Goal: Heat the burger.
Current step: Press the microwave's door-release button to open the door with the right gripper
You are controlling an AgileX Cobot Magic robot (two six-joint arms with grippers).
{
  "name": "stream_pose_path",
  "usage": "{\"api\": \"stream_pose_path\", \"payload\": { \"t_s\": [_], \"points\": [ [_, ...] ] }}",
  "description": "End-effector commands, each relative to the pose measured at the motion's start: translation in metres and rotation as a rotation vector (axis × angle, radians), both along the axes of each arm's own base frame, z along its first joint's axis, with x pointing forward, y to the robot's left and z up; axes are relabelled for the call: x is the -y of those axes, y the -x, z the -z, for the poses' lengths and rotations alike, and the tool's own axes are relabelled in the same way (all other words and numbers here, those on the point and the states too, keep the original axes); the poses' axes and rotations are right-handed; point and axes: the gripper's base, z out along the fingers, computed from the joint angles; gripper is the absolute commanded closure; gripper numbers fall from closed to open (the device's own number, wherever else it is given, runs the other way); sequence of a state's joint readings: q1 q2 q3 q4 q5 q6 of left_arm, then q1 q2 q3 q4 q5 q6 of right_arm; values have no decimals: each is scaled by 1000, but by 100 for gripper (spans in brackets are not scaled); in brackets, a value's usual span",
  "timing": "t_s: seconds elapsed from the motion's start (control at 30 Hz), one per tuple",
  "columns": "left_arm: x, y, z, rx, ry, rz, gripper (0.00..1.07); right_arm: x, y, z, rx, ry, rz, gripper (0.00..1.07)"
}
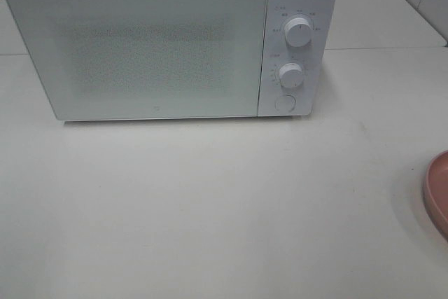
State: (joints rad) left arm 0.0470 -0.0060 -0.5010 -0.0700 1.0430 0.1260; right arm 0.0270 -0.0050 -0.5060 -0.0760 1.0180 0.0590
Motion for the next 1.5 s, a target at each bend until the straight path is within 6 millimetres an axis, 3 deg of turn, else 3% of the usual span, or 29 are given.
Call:
{"api": "stream_pose_path", "payload": {
  "t_s": [0.03,0.77,1.03,1.13,1.2,1.5],
  "points": [
    [0,3,1,22,0,4,10,0,3,0,33,-6,-2,32],
    [0,3,1,22,0,4,10,0,3,-6,52,-2,-1,32],
    [0,3,1,22,0,4,10,-1,-26,-22,3,0,-6,32],
    [0,3,1,22,0,4,10,-1,-30,-23,2,1,-6,32],
    [0,3,1,22,0,4,10,-2,-47,-25,1,6,-11,32],
    [0,3,1,22,0,4,10,-4,-78,-24,61,12,-27,32]
  ]
}}
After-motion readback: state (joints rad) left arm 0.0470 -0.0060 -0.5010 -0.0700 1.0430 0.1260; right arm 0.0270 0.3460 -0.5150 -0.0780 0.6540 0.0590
